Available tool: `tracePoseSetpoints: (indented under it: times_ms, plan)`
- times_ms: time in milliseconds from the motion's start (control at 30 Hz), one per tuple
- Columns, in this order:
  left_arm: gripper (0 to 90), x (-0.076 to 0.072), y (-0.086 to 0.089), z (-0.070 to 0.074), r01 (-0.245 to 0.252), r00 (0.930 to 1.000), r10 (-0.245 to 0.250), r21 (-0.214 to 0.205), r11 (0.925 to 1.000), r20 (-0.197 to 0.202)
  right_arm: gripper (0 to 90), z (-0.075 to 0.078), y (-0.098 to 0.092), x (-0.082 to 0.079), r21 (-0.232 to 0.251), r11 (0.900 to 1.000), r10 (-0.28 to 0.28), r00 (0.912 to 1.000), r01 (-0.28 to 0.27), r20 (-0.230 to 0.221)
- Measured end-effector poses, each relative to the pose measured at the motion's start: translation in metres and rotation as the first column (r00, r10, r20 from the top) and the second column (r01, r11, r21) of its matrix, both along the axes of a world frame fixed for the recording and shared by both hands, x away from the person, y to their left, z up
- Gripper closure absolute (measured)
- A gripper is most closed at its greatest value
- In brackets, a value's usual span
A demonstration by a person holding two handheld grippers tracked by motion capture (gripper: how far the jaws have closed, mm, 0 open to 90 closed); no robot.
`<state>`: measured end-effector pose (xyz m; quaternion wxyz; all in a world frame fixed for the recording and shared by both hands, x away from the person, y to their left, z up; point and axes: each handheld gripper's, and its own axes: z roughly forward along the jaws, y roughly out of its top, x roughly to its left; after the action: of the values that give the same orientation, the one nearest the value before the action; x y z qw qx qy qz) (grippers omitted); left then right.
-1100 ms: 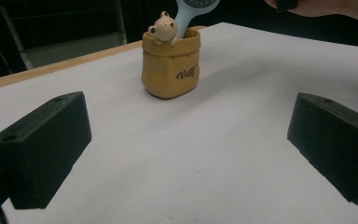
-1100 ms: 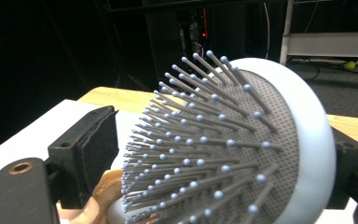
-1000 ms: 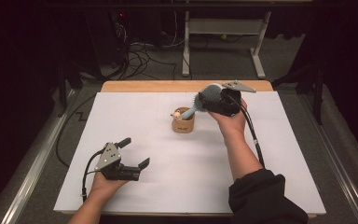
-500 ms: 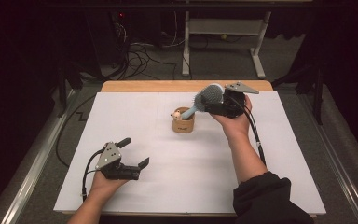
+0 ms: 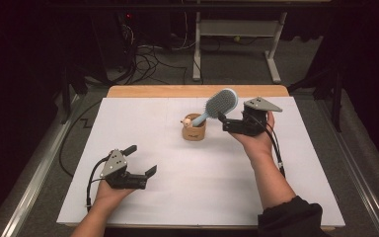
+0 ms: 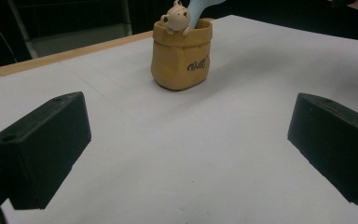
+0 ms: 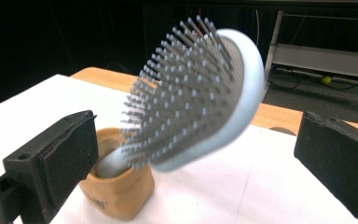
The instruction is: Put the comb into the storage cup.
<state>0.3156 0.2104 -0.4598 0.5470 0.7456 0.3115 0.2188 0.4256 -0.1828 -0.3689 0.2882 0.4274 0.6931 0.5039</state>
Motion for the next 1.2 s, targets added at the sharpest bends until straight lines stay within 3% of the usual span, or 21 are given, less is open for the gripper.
tracePoseSetpoints:
  times_ms: [200,567,867,1000,1200]
  plan:
    - [0.0,0.001,0.003,0.000,-0.008,1.0000,0.008,-0.003,1.0000,-0.003,0.6,-0.014,-0.009,-0.012,-0.019,0.9998,0.005,1.0000,-0.005,-0.005]
    - [0.0,0.002,0.007,-0.001,-0.016,0.9997,0.016,-0.007,0.9999,-0.019,0.6,-0.053,-0.031,-0.037,-0.051,0.9987,-0.004,0.9990,0.002,-0.045]
    - [0.0,0.001,0.013,-0.001,-0.022,0.9992,0.021,-0.008,0.9997,-0.034,0.6,-0.071,-0.059,-0.080,-0.052,0.9987,0.002,0.9998,-0.003,-0.018]
    - [0.0,0.000,0.017,-0.002,-0.021,0.9991,0.021,0.004,0.9998,-0.038,0.6,-0.077,-0.075,-0.099,-0.046,0.9989,-0.014,0.9999,0.014,0.005]
    - [0.0,-0.001,0.022,-0.001,-0.041,0.9981,0.040,-0.022,0.9989,-0.047,0.7,-0.076,-0.102,-0.123,-0.018,0.9982,-0.057,0.9974,0.058,0.044]
